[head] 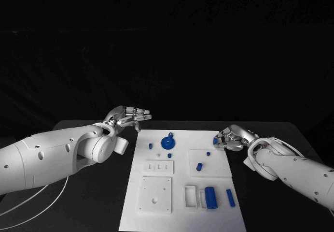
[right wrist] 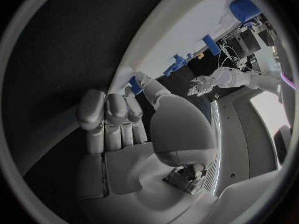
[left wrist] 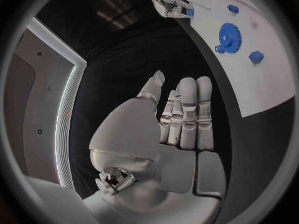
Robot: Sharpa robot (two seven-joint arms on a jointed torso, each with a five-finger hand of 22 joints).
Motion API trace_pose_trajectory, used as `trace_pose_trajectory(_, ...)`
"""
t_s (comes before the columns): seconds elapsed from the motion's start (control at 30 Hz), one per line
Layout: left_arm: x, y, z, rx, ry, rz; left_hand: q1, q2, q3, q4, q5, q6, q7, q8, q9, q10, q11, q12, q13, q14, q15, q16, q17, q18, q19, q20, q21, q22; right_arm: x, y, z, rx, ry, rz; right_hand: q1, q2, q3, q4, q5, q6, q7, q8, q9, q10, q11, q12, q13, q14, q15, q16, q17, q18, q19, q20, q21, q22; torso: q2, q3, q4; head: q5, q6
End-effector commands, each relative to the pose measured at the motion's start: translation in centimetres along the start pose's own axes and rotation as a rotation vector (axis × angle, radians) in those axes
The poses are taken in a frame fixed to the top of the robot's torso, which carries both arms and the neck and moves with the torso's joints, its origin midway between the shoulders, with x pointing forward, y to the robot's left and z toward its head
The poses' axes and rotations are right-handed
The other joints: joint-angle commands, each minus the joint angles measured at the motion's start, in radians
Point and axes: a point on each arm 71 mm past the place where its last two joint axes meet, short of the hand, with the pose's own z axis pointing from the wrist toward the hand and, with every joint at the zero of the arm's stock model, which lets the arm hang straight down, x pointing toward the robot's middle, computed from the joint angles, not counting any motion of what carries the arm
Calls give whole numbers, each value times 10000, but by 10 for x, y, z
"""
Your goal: Assemble the parts on the task board
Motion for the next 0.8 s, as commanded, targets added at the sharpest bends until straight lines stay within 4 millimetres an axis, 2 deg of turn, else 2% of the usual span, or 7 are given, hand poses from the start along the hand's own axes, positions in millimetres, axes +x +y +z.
trace_pose_trajectory(0.03,2,-1,0,80,175,-55,13,83,18,-44,-5,-52,20,14,11,-54,22,-8,11,9,56,42,11,101,5,24,-65,37,-1,0,0,7,-160,1,28,185,94,18,-184,392,-112,134,123,25,-98,63,24,-24,-104,43,23,-21,356,-100,91,1277,2,3,2,-7,-5)
trace_pose_trajectory(0.17,2,-1,0,81,181,-51,12,91,22,-42,-3,-45,16,15,13,-34,16,-6,12,8,53,42,11,101,5,23,-65,38,-1,1,0,16,-260,-1,70,266,124,-12,-352,628,-159,92,203,87,-137,85,58,-20,-143,49,43,-67,353,-156,90,1275,-1,4,0,-12,-8)
trace_pose_trajectory(0.47,2,-1,0,78,192,-37,20,90,36,-62,-6,-33,10,15,12,9,4,-8,11,15,45,51,15,94,4,14,-64,49,-2,2,1,134,-547,37,15,262,19,-11,-304,692,-194,44,283,124,-158,69,101,-13,-164,67,91,-98,361,-195,107,1278,0,3,-3,-86,-2)
trace_pose_trajectory(0.57,3,-1,0,28,258,11,-10,116,51,-49,-3,25,-18,16,16,187,-50,-7,9,20,10,51,16,80,0,-10,-64,58,-3,3,1,169,-579,58,12,253,0,-1,-252,675,-193,41,287,115,-162,40,96,-13,-164,58,93,-90,359,-196,83,1271,-3,5,-3,-82,6)
trace_pose_trajectory(0.63,4,0,0,-132,330,90,-107,149,42,17,-6,121,-62,24,28,382,-111,-2,10,44,-29,55,18,62,7,-35,-63,63,-3,4,0,214,-556,105,-46,240,-24,42,-44,641,-193,33,281,96,-164,4,81,-14,-163,44,88,-79,357,-196,55,1264,-14,5,-3,-84,6)
trace_pose_trajectory(0.8,6,3,-1,-869,595,440,-405,229,-26,342,56,579,-266,31,63,1157,-379,17,29,258,-216,60,19,-31,93,-200,-74,51,-6,9,0,308,-412,222,-65,229,-6,69,151,573,-175,37,257,92,-157,3,101,-12,-160,29,87,-63,359,-187,42,1263,-30,-11,-26,-102,5)
